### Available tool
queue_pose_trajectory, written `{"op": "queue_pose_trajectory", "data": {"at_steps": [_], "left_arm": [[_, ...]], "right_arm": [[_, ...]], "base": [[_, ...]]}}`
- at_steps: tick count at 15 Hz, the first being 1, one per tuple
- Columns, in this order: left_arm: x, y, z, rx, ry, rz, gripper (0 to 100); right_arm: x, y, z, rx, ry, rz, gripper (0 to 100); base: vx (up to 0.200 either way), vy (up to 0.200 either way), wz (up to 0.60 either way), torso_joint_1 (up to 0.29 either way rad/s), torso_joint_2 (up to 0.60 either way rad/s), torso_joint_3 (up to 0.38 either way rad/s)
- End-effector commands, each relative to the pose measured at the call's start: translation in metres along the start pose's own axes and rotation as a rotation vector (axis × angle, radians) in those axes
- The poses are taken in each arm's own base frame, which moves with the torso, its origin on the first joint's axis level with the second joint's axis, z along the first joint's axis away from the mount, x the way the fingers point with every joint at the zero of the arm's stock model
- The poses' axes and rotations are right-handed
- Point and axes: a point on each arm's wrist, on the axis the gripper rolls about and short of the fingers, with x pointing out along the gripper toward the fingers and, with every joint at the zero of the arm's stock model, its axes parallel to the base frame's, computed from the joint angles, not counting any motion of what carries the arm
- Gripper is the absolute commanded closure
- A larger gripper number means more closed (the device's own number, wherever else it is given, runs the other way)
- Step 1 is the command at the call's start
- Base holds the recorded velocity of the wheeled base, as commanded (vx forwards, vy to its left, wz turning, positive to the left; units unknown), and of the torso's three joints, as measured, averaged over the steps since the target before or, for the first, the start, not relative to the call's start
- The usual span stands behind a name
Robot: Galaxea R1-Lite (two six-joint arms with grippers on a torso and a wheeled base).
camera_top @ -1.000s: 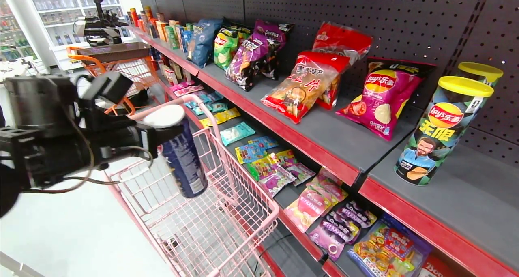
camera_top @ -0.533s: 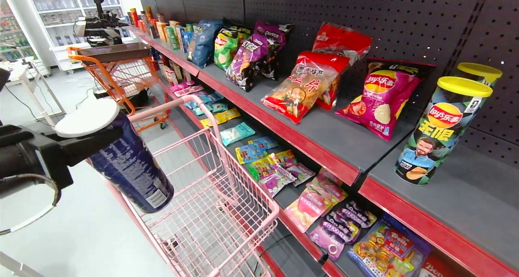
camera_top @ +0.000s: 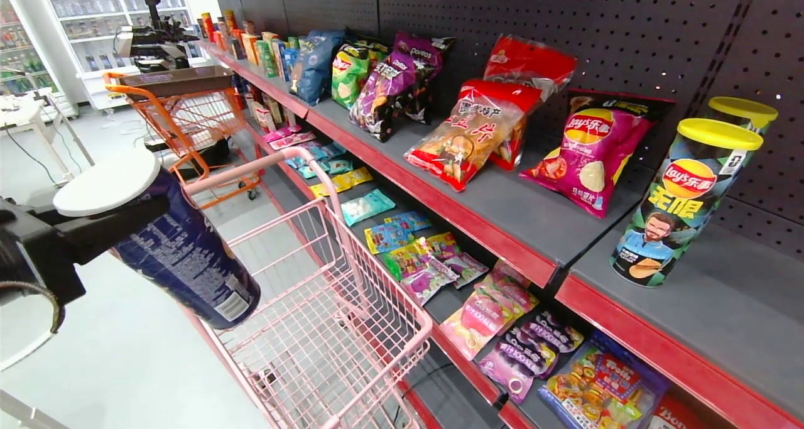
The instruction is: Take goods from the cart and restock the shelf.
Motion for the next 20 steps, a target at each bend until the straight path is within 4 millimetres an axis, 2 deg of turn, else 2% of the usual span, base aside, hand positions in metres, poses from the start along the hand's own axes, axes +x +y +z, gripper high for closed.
{"op": "queue_pose_trajectory", "data": {"at_steps": [1, 2, 3, 5, 7, 10, 14, 20], "left_arm": [[-0.012, -0.005, -0.006, -0.017, -0.014, -0.026, 100], [-0.023, -0.009, -0.011, -0.050, -0.038, -0.054, 100], [-0.043, -0.017, -0.010, -0.047, -0.104, -0.084, 100], [-0.064, -0.023, -0.008, -0.022, -0.171, -0.074, 100], [-0.074, -0.026, -0.008, -0.011, -0.190, -0.045, 100], [-0.081, -0.029, -0.010, 0.065, -0.179, -0.036, 100], [-0.084, -0.030, -0.010, 0.074, -0.189, -0.042, 100], [-0.097, -0.034, -0.022, 0.067, -0.161, -0.038, 100]], "right_arm": [[0.000, 0.000, 0.000, -0.001, -0.001, 0.001, 0], [0.000, 0.000, 0.000, -0.001, -0.001, 0.001, 0], [0.000, 0.000, 0.000, -0.001, -0.001, 0.001, 0], [0.000, 0.000, 0.000, 0.001, -0.001, 0.001, 0], [0.000, 0.000, 0.000, -0.001, -0.001, 0.001, 0], [0.000, 0.000, 0.000, 0.001, -0.001, 0.001, 0], [0.000, 0.000, 0.000, -0.001, -0.001, 0.001, 0], [0.000, 0.000, 0.000, -0.001, -0.001, 0.001, 0]], "base": [[0.000, 0.000, 0.00, 0.000, 0.00, 0.000], [0.000, 0.000, 0.00, 0.000, 0.00, 0.000], [0.000, 0.000, 0.00, 0.000, 0.00, 0.000], [0.000, 0.000, 0.00, 0.000, 0.00, 0.000], [0.000, 0.000, 0.00, 0.000, 0.00, 0.000], [0.000, 0.000, 0.00, 0.000, 0.00, 0.000], [0.000, 0.000, 0.00, 0.000, 0.00, 0.000], [0.000, 0.000, 0.00, 0.000, 0.00, 0.000]]}}
